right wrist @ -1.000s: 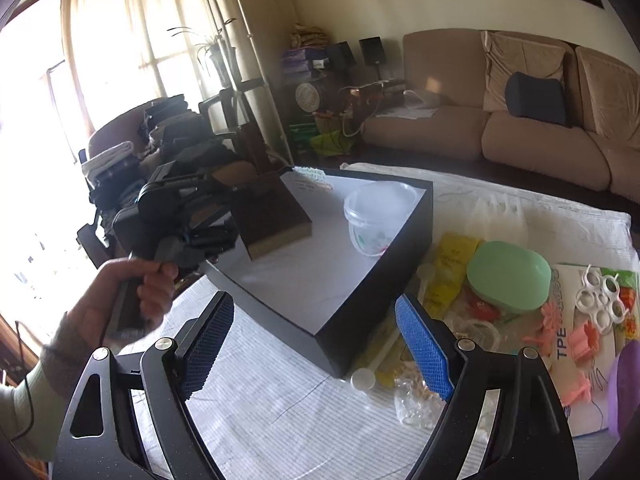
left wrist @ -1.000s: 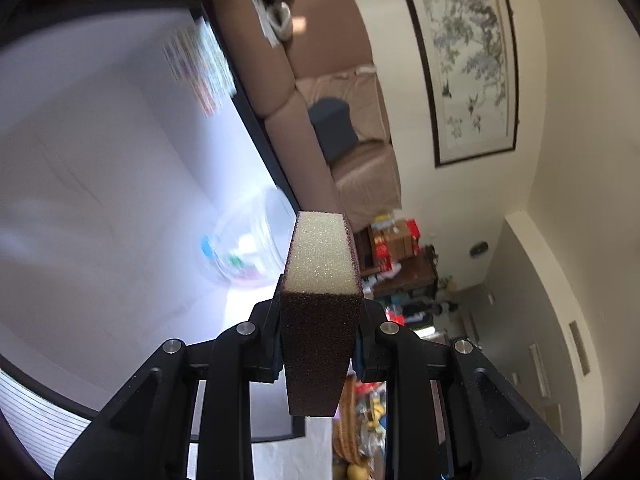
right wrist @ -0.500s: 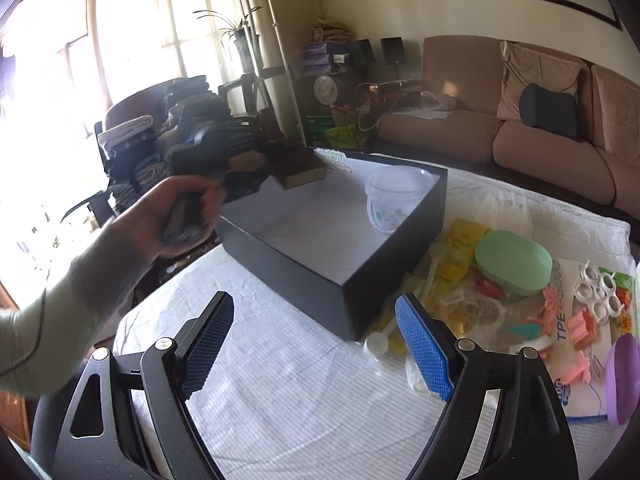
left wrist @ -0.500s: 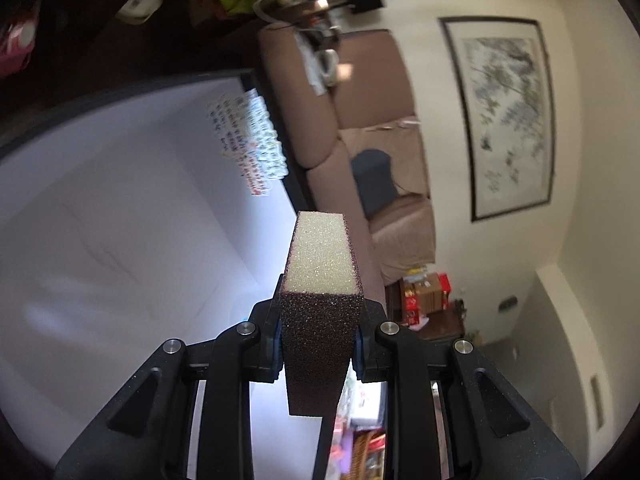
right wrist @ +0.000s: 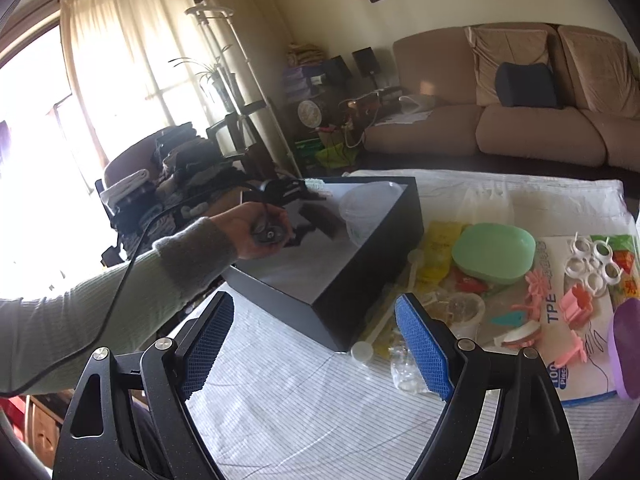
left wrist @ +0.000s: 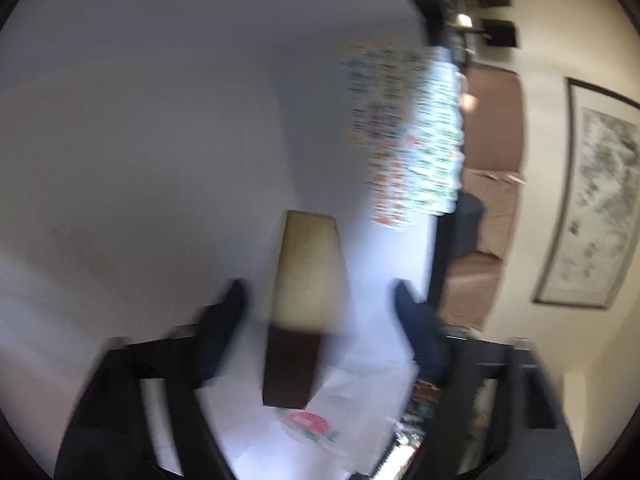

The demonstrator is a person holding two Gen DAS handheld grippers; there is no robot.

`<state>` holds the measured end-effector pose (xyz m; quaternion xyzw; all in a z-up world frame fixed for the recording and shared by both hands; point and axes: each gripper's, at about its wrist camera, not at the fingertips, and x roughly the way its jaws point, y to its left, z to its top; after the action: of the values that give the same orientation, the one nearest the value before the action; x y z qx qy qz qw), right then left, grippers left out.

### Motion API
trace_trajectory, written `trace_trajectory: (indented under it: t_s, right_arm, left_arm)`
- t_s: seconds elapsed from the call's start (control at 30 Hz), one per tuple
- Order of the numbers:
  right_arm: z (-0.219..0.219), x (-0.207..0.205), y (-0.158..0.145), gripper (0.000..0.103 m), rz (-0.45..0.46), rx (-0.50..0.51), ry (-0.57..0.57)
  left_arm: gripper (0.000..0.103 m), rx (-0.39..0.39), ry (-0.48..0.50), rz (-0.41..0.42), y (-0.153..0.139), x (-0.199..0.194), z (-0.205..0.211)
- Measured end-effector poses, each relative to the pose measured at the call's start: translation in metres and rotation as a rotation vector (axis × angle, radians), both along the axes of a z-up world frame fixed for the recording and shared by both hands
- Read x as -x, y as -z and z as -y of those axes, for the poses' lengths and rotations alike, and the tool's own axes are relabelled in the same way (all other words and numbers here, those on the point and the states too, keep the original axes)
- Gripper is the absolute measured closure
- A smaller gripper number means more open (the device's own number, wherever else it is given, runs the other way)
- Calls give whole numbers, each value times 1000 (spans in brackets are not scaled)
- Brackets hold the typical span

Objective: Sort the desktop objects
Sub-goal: 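Carry the sponge into the white box and open the left tool, then withdraw the left tool from the box back over the table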

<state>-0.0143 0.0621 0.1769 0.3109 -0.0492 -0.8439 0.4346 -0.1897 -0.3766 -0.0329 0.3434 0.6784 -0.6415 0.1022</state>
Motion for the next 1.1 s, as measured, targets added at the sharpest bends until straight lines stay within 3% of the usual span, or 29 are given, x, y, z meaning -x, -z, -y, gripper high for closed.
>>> trace_trajectory:
  t_s: [0.1, 0.23, 0.3, 0.47, 0.57, 0.67, 0.7, 0.8, 0.87, 1.1]
  right_arm:
    - [-5, 3, 0, 17, 14, 17, 6]
    - [-5, 0, -1, 17, 20, 13, -4]
    - [-2, -3, 0, 17, 17, -3, -13]
    - [0, -5, -1, 17, 16, -4, -17]
    - [0, -5, 0, 17, 21, 0, -18]
    - [3, -6, 2, 17, 24, -14, -25]
    - [5, -7, 2, 17, 24, -18, -27]
    - [5, -7, 1, 17, 15, -25, -23]
    - [4, -5, 1, 17, 17, -24, -19]
    - [-1, 1, 7, 17, 34, -36, 1]
  left_arm:
    - [19, 5, 13, 6, -1, -1, -4]
    - [19, 90, 54, 31, -15, -4, -6]
    - [19, 155, 125, 71, -22, -1, -15]
    - [19, 149, 282, 67, -30, 11, -43]
    - [19, 180, 293, 49, -35, 24, -47]
    - [19, 134, 251, 80, -13, 38, -44]
    - [7, 121, 233, 64, -12, 44, -44]
    - [7, 125, 242, 65, -16, 65, -50]
    - [7, 70, 248, 42, -15, 82, -59]
    - [7, 6, 228, -2, -13, 121, -70]
